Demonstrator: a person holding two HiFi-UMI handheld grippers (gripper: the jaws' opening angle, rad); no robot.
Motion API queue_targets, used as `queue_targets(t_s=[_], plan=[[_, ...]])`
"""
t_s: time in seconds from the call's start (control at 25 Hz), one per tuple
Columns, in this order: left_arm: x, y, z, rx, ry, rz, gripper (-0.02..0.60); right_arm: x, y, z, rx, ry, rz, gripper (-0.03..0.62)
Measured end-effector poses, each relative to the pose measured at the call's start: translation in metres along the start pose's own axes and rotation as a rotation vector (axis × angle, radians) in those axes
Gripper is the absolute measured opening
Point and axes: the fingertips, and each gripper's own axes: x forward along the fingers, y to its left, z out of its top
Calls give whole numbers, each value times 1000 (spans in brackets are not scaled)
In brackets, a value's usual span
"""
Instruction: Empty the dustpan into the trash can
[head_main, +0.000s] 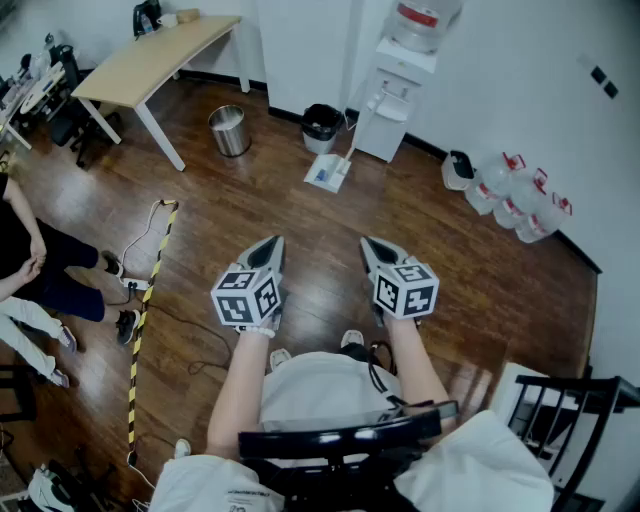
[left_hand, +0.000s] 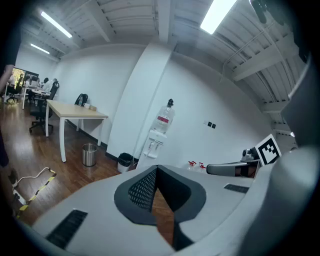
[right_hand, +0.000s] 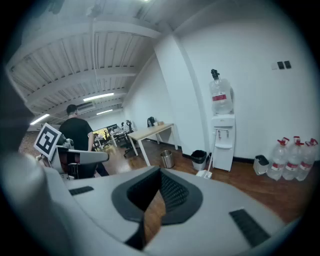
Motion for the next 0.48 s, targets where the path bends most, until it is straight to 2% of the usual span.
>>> queue_targets(t_s=[0.48], plan=[[7,-10,-6,-7,8,9,-11,-10,-4,10,57,-104,86,25]])
